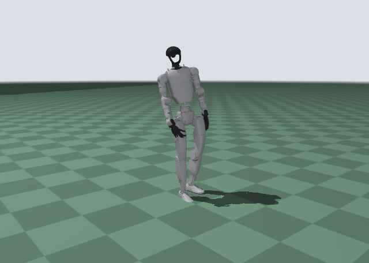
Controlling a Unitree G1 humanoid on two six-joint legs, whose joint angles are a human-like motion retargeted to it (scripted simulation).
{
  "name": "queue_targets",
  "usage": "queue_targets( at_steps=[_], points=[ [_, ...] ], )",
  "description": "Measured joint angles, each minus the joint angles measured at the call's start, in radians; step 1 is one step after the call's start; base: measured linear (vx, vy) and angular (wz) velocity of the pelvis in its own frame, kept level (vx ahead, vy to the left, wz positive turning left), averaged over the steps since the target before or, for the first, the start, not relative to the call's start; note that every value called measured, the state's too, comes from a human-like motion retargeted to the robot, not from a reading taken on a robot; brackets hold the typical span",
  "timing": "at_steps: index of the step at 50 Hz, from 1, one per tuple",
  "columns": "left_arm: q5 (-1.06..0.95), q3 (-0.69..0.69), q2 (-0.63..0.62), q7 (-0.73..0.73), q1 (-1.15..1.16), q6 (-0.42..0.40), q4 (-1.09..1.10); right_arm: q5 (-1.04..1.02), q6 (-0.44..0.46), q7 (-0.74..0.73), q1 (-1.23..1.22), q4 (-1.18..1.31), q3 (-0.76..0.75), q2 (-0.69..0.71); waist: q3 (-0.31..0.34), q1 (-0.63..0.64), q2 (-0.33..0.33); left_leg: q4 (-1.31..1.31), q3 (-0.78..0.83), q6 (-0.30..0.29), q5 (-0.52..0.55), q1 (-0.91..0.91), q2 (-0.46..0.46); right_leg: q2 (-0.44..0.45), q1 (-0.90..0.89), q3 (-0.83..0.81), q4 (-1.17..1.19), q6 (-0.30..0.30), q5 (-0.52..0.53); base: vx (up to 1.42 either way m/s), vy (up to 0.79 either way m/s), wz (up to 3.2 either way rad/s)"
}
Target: In place motions
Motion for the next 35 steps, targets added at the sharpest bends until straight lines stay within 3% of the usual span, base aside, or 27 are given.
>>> queue_targets(
  at_steps=[35],
  points=[
    [-0.003, -0.006, -0.005, -0.001, -0.007, -0.003, -0.014, 0.003, 0.033, 0.037, 0.0, 0.009, -0.022, -0.007, -0.012, 0.003, 0.018, 0.011, 0.002, 0.004, -0.005, -0.009, 0.008, 0.006, -0.003, 0.0, -0.001, -0.018, 0.0, 0.0, 0.0, 0.0]
  ],
)
